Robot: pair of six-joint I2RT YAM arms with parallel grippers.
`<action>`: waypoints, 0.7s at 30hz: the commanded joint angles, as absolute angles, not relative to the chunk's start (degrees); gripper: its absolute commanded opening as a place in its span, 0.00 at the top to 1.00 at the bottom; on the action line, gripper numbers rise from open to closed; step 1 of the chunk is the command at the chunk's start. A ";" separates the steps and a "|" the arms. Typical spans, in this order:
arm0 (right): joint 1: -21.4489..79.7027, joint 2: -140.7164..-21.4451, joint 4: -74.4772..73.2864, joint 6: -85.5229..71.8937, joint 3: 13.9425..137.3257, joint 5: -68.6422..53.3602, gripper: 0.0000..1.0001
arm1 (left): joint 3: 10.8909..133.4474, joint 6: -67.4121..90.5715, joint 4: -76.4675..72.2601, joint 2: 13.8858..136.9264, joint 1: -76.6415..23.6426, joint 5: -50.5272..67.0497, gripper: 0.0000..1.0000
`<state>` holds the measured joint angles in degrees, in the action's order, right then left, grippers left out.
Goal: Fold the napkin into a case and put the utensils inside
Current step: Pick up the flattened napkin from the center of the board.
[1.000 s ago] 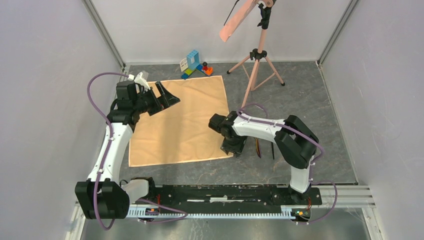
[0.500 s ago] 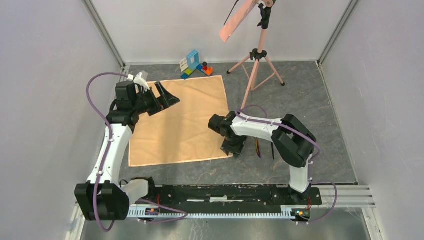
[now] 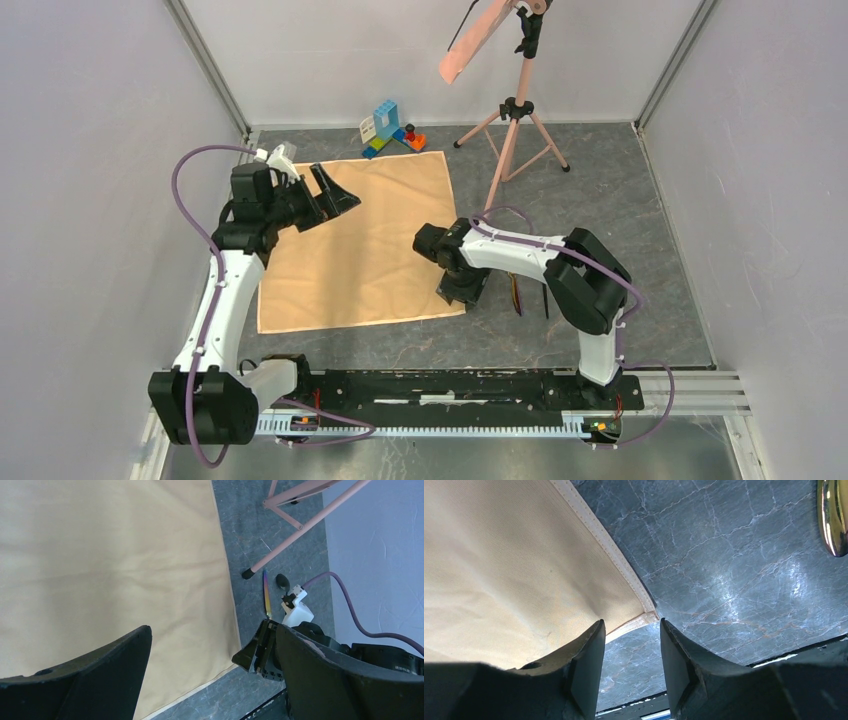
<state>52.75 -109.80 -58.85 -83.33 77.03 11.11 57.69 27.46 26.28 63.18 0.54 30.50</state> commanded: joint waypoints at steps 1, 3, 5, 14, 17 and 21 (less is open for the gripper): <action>52.82 -111.41 -59.74 -84.91 78.01 11.57 0.49 | 58.23 24.15 25.56 62.07 -1.14 30.68 0.00; 52.83 -111.78 -59.35 -85.02 77.66 11.33 0.50 | 58.27 23.99 25.75 62.10 -1.27 30.42 0.00; 52.80 -111.88 -58.38 -85.32 76.82 10.97 0.50 | 58.36 23.86 25.86 62.12 -1.38 30.21 0.00; 52.68 -110.65 -53.95 -87.88 70.03 11.21 0.52 | 58.45 23.38 26.28 61.74 -1.91 29.62 0.00; 52.65 -110.68 -53.05 -88.15 68.66 11.45 0.53 | 58.53 23.21 26.49 61.70 -2.08 29.31 0.00; 52.61 -110.31 -51.29 -88.40 66.93 13.08 0.64 | 58.71 22.77 26.87 61.62 -2.18 28.57 0.00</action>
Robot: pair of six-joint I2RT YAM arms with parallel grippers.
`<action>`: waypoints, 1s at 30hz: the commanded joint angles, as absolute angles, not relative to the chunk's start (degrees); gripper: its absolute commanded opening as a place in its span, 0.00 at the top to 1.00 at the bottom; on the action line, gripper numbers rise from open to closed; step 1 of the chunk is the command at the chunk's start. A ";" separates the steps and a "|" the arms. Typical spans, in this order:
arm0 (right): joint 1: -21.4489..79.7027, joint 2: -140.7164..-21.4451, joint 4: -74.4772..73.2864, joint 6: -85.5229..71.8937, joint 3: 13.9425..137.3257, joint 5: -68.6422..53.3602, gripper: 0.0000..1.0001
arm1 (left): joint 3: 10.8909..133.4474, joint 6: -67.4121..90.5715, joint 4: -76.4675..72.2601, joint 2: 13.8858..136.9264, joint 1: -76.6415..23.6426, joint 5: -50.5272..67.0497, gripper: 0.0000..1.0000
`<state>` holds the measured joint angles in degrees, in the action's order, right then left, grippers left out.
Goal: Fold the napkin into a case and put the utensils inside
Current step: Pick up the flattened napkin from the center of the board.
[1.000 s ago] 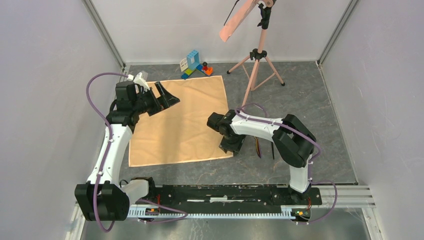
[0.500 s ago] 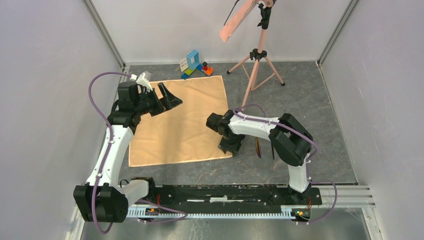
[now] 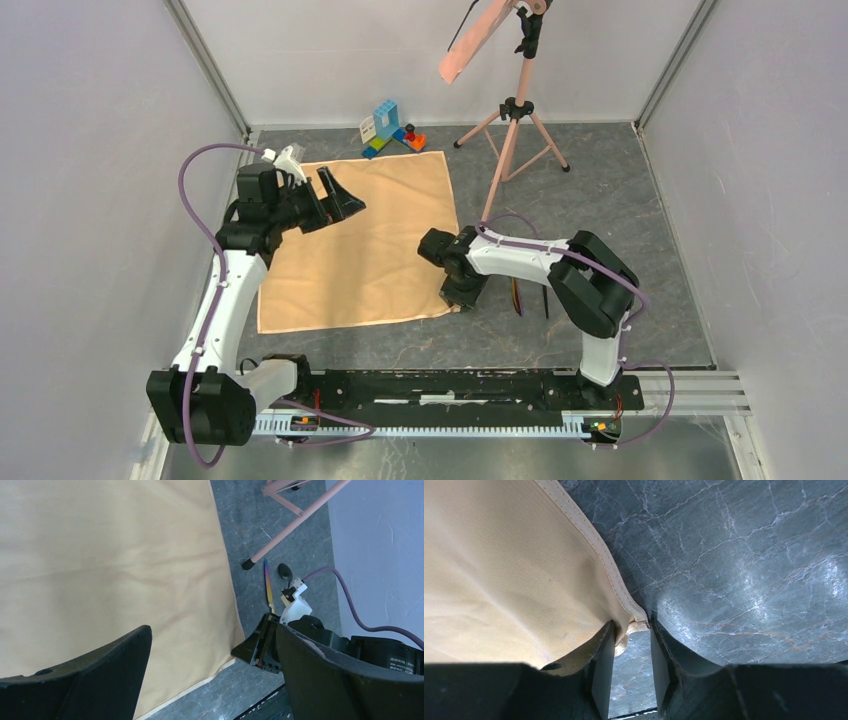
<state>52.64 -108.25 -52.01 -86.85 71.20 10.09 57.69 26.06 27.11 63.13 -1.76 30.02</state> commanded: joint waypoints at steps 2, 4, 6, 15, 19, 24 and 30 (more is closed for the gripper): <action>52.52 -109.83 -49.58 -88.63 65.24 13.22 0.68 | 58.71 22.68 26.96 61.68 -2.26 28.39 0.00; 52.55 -109.33 -48.34 -88.59 64.18 13.28 0.74 | 58.80 22.49 27.13 61.66 -2.27 28.16 0.00; 52.65 -108.85 -47.50 -88.24 63.91 13.95 0.79 | 58.80 22.50 27.16 61.83 -2.28 27.99 0.00; 52.74 -104.61 -39.32 -85.04 61.65 19.00 1.00 | 58.62 22.26 27.32 63.37 -2.27 27.55 0.00; 52.71 -100.92 -32.36 -81.54 57.68 21.20 1.00 | 58.54 22.06 27.32 64.23 -2.31 27.20 0.00; 52.72 -95.84 -20.65 -71.86 54.62 24.57 1.00 | 58.20 21.88 26.94 65.25 -2.35 26.04 0.00; 52.65 -93.75 -21.26 -67.90 56.95 32.25 1.00 | 56.71 22.44 29.23 65.39 -3.26 18.61 0.00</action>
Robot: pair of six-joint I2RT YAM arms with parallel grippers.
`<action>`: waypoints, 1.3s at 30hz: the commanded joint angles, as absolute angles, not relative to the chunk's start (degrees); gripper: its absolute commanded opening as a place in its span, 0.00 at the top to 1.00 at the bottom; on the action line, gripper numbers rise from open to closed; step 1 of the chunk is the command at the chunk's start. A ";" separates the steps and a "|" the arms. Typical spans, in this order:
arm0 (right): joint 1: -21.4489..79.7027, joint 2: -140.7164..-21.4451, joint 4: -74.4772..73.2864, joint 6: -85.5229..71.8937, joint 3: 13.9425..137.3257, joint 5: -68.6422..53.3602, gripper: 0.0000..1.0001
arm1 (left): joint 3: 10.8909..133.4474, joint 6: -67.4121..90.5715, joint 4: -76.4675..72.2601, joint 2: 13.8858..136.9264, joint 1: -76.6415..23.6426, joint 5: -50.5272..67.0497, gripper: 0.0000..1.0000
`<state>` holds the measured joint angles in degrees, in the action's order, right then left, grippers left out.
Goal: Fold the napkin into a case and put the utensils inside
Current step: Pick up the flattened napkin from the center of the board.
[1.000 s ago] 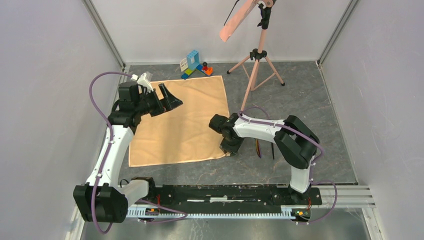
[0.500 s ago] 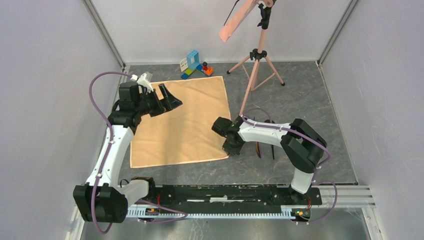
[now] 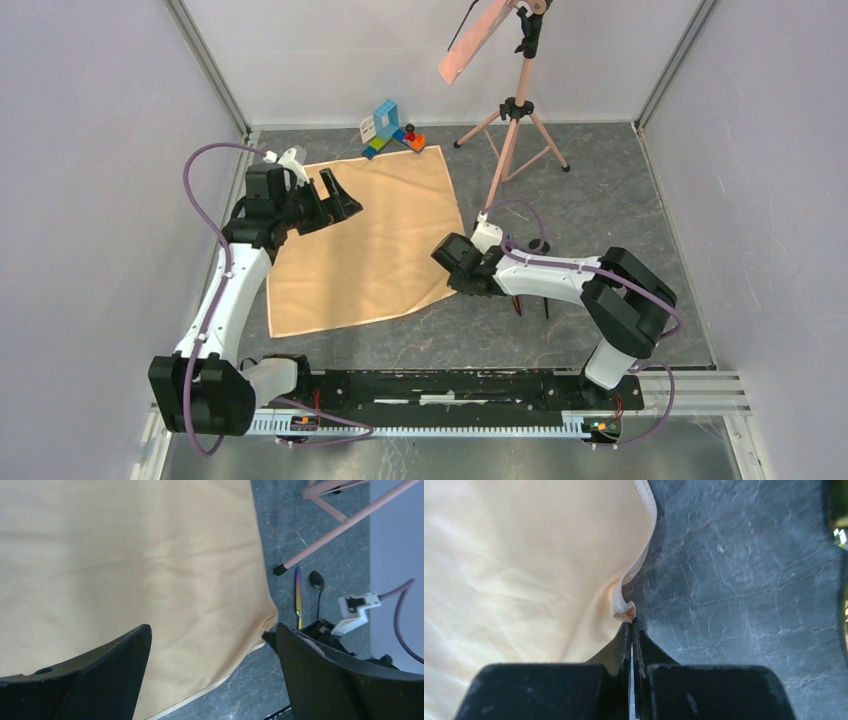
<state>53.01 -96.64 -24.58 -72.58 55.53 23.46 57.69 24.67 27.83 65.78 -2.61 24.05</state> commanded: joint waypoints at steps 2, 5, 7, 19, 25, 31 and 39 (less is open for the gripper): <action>52.05 -92.41 -16.62 -65.05 54.95 33.37 1.00 | 53.73 24.74 30.07 62.59 -3.22 14.25 0.00; 49.59 -89.73 -9.29 -60.77 50.48 32.69 1.00 | 48.85 29.08 33.05 57.56 -3.19 9.84 0.00; 47.23 -88.55 -6.91 -58.11 48.65 31.91 1.00 | 45.06 32.55 34.50 55.54 -3.22 10.05 0.00; 42.42 -85.64 8.61 -36.82 43.06 17.77 1.00 | 40.37 74.14 65.76 50.99 -21.27 -11.89 0.11; 40.35 -83.80 10.77 -36.92 39.73 15.28 1.00 | 32.32 89.21 68.79 40.16 -22.41 -20.58 0.33; 38.96 -82.97 11.88 -38.14 38.26 12.06 1.00 | 35.41 86.10 69.51 50.77 -19.61 -21.92 0.37; 38.06 -82.69 12.48 -38.95 37.71 9.75 1.00 | 31.86 77.42 62.54 50.72 -7.99 -20.73 0.47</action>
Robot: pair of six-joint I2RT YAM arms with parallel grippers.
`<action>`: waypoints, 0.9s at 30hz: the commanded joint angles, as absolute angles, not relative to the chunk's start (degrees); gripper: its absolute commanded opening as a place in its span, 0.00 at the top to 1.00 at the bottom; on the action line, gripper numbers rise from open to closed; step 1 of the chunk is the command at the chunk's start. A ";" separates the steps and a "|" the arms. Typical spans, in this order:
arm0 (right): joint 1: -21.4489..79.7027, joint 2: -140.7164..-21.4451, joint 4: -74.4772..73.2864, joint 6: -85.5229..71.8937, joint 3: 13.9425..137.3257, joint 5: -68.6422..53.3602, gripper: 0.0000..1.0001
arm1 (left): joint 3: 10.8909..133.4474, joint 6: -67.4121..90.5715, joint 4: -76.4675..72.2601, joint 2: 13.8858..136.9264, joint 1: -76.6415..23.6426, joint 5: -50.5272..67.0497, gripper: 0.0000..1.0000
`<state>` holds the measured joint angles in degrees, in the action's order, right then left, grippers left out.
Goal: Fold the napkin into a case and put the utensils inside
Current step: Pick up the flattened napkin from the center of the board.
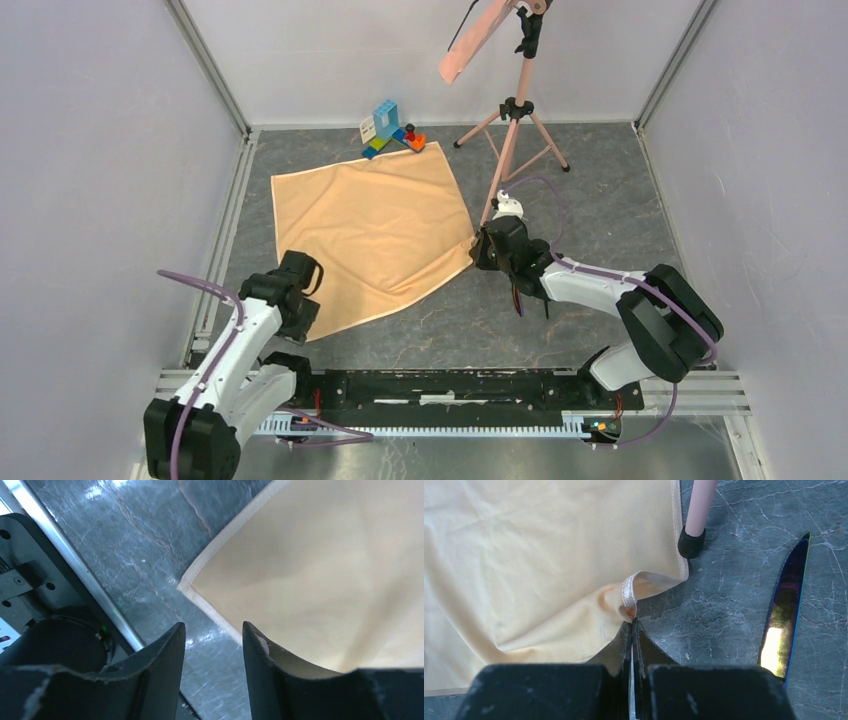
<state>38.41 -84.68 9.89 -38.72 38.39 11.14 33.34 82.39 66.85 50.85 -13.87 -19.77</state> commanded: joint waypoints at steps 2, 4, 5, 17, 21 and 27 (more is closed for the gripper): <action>38.03 -82.45 12.62 -38.95 37.50 9.67 1.00 | 31.24 75.90 61.04 51.78 -5.16 -19.31 0.47; 37.98 -82.51 12.61 -38.96 37.48 9.71 1.00 | 30.60 74.89 59.71 52.30 -4.05 -18.42 0.47; 37.96 -82.44 12.65 -38.94 37.45 9.67 1.00 | 30.33 74.99 59.53 52.66 -4.02 -18.37 0.47; 37.68 -82.97 12.84 -38.91 37.44 9.50 1.00 | 26.71 73.65 54.67 54.07 -0.09 -18.60 0.44; 37.64 -83.14 13.06 -39.07 37.35 9.42 1.00 | 26.81 74.49 53.74 54.62 -0.09 -18.68 0.44; 37.62 -82.98 12.80 -38.98 37.44 9.66 1.00 | 26.81 75.33 53.21 54.68 1.59 -18.77 0.48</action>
